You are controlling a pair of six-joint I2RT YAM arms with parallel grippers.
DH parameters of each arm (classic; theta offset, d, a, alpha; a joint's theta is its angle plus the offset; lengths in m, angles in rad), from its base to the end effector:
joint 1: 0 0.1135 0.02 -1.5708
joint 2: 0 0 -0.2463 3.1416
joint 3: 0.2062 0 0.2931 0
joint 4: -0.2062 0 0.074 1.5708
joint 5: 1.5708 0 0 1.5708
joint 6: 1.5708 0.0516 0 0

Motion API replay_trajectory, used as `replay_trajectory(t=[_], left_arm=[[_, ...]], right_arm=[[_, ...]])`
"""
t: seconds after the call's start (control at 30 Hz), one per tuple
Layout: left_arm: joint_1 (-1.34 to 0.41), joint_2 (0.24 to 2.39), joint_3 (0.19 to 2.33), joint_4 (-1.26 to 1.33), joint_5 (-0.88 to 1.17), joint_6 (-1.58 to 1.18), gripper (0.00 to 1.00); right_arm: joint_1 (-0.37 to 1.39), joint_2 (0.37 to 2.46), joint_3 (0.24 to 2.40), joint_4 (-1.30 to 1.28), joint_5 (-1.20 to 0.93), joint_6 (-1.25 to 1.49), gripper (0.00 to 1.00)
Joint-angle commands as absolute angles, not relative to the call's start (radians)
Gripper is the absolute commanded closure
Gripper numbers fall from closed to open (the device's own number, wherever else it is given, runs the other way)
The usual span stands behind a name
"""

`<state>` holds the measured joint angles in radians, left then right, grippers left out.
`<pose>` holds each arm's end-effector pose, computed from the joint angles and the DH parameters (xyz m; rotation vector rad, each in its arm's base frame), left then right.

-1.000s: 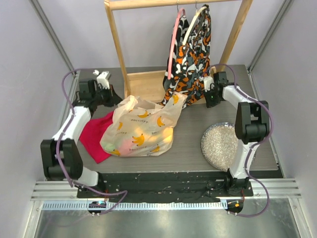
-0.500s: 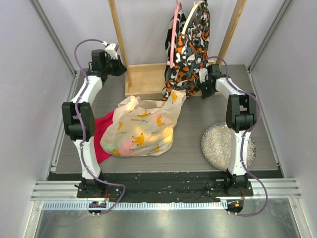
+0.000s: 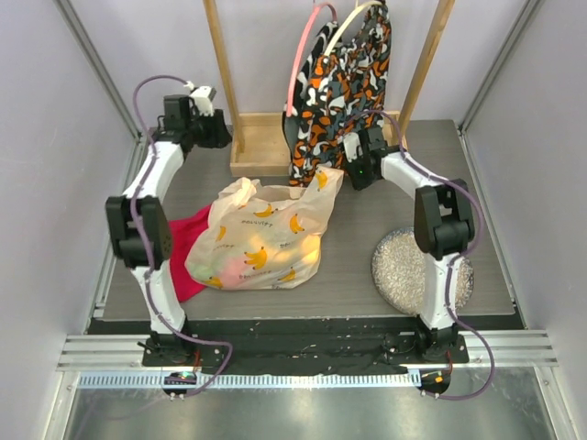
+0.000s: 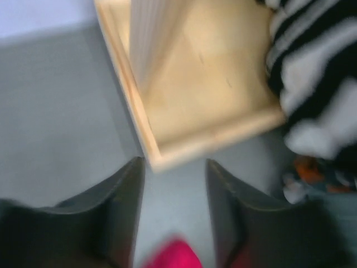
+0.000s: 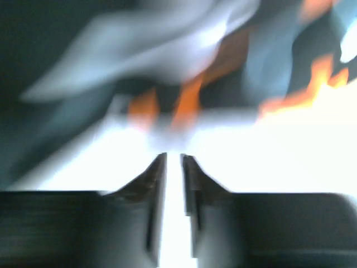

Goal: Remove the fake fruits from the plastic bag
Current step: Move the distractor to the center of the board, then adjust the plastic bag at the center of the board.

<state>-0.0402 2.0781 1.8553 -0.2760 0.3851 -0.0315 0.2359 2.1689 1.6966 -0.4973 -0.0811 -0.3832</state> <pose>0.5385 -0.0411 0.2656 0.2458 2.0442 -0.4420 0.4972 0.1238 0.1365 -0.8029 2.4058 0.0448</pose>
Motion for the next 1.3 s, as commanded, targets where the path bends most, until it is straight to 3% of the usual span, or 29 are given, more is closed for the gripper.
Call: replay_trajectory(t=[0.0,0.1,0.27,0.4,0.5,0.67,0.83,0.97,1.13,1.27], left_arm=[[0.063,1.656,1.619,-0.408,0.425,-0.124,0.32],[0.139,1.424,1.493,-0.539,0.443,-0.062,0.20],[0.216,1.148,1.261,-0.931,0.402,0.211,0.14],[0.247,1.086,1.022,-0.965,0.312,0.282,0.12],[0.245,1.164,0.969,-0.928,0.279,0.333,0.12],[0.245,1.400,1.009,-0.994,0.258,0.434,0.30],[0.255,1.659,1.014,-0.752,-0.039,0.449,0.29],[0.351,1.867,1.231,-0.739,-0.190,0.381,0.30],[0.390,1.943,1.517,-0.791,-0.140,0.331,0.29],[0.359,1.904,1.690,-1.021,0.191,0.314,0.25]], right_arm=[[0.210,1.856,1.515,-0.482,-0.026,-0.347,0.54],[0.193,1.717,1.392,-0.523,-0.043,-0.341,0.39],[0.192,1.544,1.264,-0.581,-0.110,-0.313,0.30],[0.192,1.511,1.252,-0.609,-0.196,-0.262,0.27],[0.192,1.503,1.278,-0.637,-0.255,-0.235,0.27],[0.192,1.491,1.287,-0.646,-0.281,-0.226,0.27],[0.190,1.496,1.293,-0.637,-0.291,-0.212,0.27],[0.192,1.500,1.328,-0.630,-0.290,-0.207,0.27],[0.190,1.491,1.388,-0.638,-0.380,-0.173,0.27],[0.196,1.479,1.488,-0.638,-0.576,-0.095,0.27]])
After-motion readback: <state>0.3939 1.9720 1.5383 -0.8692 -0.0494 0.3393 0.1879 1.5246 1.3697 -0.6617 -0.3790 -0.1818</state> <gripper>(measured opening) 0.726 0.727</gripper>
